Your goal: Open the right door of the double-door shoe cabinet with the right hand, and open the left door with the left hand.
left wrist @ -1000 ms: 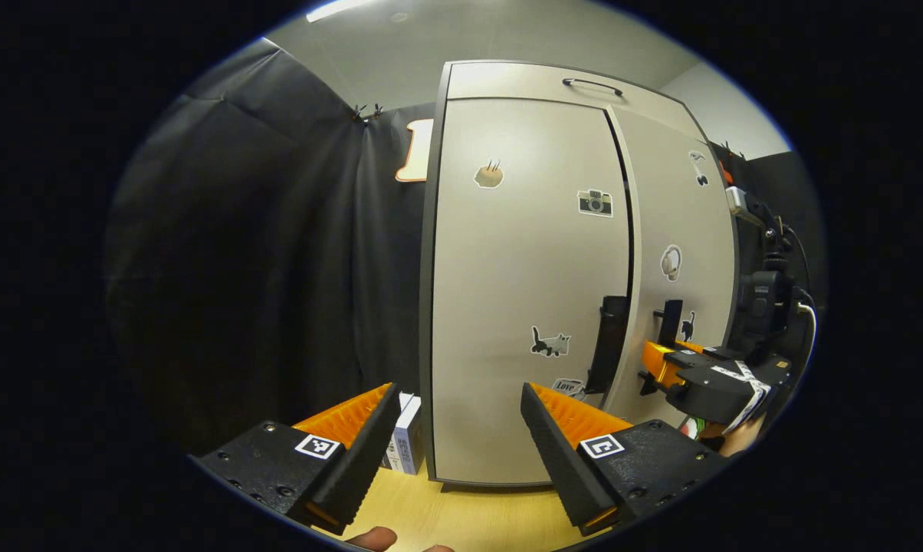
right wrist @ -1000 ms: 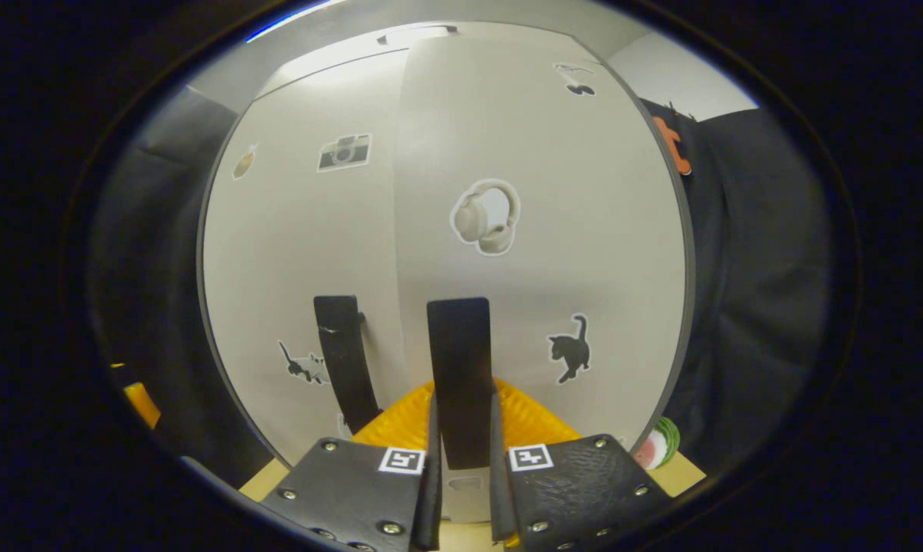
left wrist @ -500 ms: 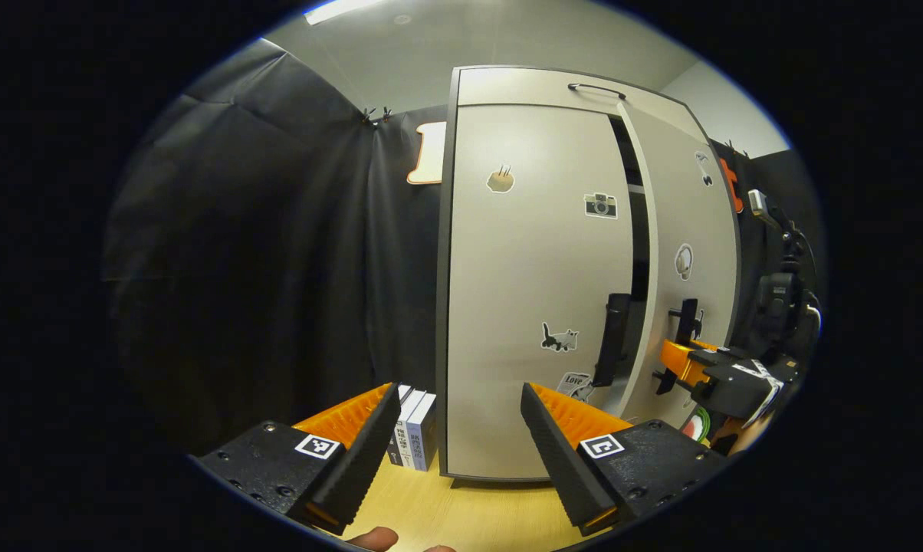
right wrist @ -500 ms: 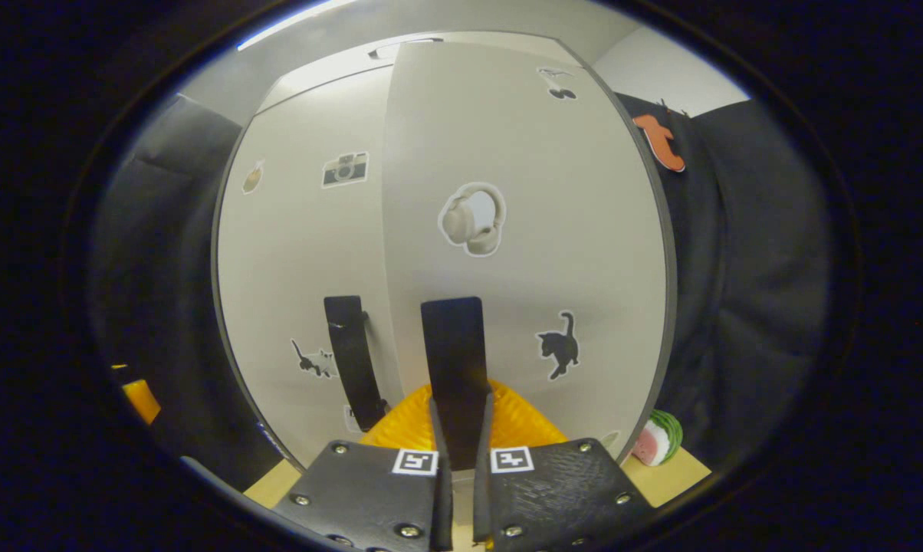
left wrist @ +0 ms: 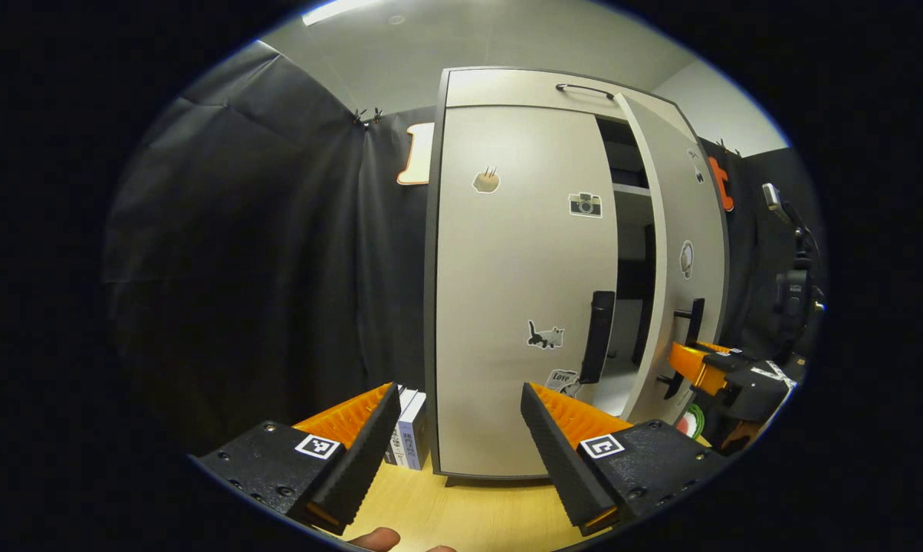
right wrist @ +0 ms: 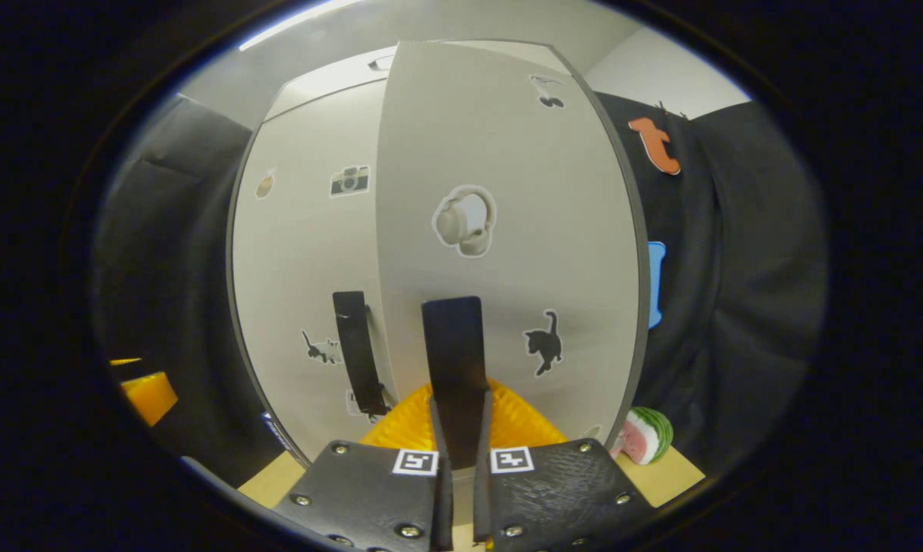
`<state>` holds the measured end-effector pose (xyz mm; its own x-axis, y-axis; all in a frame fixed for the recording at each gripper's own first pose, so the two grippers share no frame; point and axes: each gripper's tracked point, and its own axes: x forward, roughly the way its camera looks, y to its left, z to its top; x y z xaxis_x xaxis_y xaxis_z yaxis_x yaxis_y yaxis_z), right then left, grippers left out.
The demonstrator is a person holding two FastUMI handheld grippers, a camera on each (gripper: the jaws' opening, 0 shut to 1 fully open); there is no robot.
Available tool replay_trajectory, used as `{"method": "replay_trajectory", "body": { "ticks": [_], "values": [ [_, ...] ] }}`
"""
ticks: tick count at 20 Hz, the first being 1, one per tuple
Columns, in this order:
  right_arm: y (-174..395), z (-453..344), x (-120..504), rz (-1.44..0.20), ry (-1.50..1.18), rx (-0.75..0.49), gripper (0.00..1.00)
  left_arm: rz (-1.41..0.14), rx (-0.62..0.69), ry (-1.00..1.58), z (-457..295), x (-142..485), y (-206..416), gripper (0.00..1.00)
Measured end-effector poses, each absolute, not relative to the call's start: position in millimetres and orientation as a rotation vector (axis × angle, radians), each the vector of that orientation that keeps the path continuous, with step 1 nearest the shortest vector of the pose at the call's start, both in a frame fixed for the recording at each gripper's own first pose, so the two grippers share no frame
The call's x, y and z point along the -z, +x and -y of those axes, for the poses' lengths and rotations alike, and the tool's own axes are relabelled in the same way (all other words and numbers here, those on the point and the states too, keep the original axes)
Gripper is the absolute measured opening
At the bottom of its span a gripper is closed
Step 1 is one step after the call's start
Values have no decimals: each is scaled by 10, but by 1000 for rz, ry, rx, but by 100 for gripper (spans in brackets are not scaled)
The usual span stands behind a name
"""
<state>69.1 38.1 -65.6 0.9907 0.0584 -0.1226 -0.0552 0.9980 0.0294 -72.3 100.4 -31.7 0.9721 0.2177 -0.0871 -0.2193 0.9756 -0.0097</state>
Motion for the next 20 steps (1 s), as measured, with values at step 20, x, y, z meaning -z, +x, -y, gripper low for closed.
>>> {"method": "replay_trajectory", "body": {
  "ticks": [20],
  "values": [
    [426, -40, 589, -102, -12, 57, 10, -87, -85, -24, -605, 359, -509, 98]
  ]
}}
